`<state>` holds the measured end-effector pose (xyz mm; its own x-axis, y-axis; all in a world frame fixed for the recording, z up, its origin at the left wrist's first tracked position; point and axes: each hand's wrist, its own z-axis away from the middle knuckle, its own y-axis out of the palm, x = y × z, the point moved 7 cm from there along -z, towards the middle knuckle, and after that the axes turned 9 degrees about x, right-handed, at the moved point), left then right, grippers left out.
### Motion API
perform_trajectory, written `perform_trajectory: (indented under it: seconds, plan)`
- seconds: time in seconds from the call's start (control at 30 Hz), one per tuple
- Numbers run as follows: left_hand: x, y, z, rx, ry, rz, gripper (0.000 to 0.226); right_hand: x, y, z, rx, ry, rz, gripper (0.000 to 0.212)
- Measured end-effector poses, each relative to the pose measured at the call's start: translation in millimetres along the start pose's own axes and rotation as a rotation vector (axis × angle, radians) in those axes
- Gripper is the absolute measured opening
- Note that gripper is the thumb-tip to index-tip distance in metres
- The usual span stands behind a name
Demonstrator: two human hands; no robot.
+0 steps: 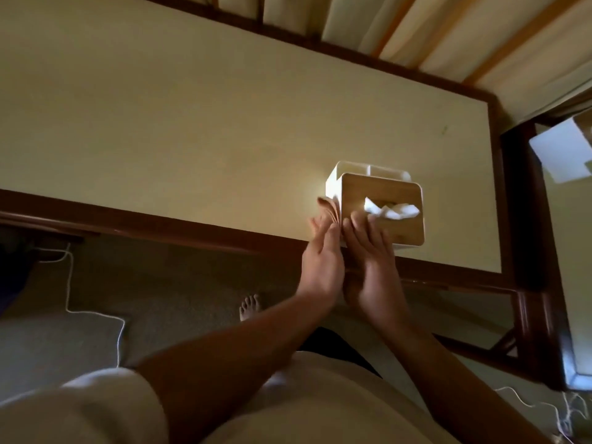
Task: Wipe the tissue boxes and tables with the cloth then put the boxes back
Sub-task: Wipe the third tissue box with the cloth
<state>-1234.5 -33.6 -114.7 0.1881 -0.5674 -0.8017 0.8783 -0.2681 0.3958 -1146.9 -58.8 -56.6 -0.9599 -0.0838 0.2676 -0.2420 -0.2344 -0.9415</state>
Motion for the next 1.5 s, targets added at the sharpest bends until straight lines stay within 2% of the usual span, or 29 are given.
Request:
perform_trajectory:
  seconds: [0.07,0.13,0.23,0.3,0.4,0.47,0.53,0.63,0.73,0.8,0.9,1.0,1.17,1.37,1.5]
  plan:
    - [4.7,-5.0,7.9,-0.012,0.032,-0.012,0.082,0.9,-2.1,0.1,-0.001,-0.001,-0.041,0.076]
    - [-23.7,-17.3,-31.4,-0.039,0.094,-0.127,0.067,3.4,-7.4,1.3,0.001,-0.005,-0.154,0.08]
    - [-68.7,-29.6,-88.1,-0.08,0.016,-0.137,0.057,4.8,-11.5,3.1,0.001,0.0,-0.176,0.095]
    - [-69.9,-30.4,-103.3,-0.069,-0.052,-0.087,0.049,5.0,-11.6,4.3,0.005,0.016,-0.18,0.095]
    - [-58.2,-24.8,-67.0,-0.095,-0.073,-0.082,0.065,5.6,-12.4,4.1,0.021,0.012,-0.218,0.087]
    - [-32.8,-6.6,-15.0,-0.075,-0.033,-0.043,0.062,4.2,-10.2,0.9,0.023,-0.004,-0.153,0.075]
    - [-19.6,8.8,26.3,-0.042,0.03,0.054,0.057,3.3,-5.1,0.1,0.058,-0.016,-0.052,0.079]
    - [-48.9,-2.1,-9.1,-0.058,0.125,-0.056,0.06,3.5,-9.0,3.2,0.05,-0.016,-0.133,0.078]
    - [-84.3,-23.0,-71.3,-0.098,0.01,-0.151,0.058,6.3,-14.6,7.6,0.075,0.051,-0.228,0.096]
    - [-84.8,-29.7,-95.9,-0.047,-0.055,-0.142,0.056,6.7,-16.1,8.3,0.066,0.067,-0.253,0.099]
    - [-66.6,-29.4,-83.4,-0.037,-0.073,-0.173,0.052,7.4,-15.4,7.8,0.07,0.051,-0.263,0.1]
    - [-46.3,-18.4,-24.1,-0.073,-0.049,-0.243,0.05,5.2,-14.5,5.8,0.062,-0.011,-0.202,0.096]
    - [-33.0,-18.9,38.3,0.016,0.034,-0.297,0.024,6.2,-14.1,5.9,-0.026,-0.032,-0.197,0.079]
    - [-38.6,-49.4,50.5,-0.03,-0.078,-0.211,0.026,7.5,-10.9,14.1,-0.232,-0.048,-0.193,0.062]
    - [-49.0,-67.0,57.0,-0.113,-0.086,-0.124,0.025,10.5,-14.6,25.8,-0.372,0.039,-0.194,0.049]
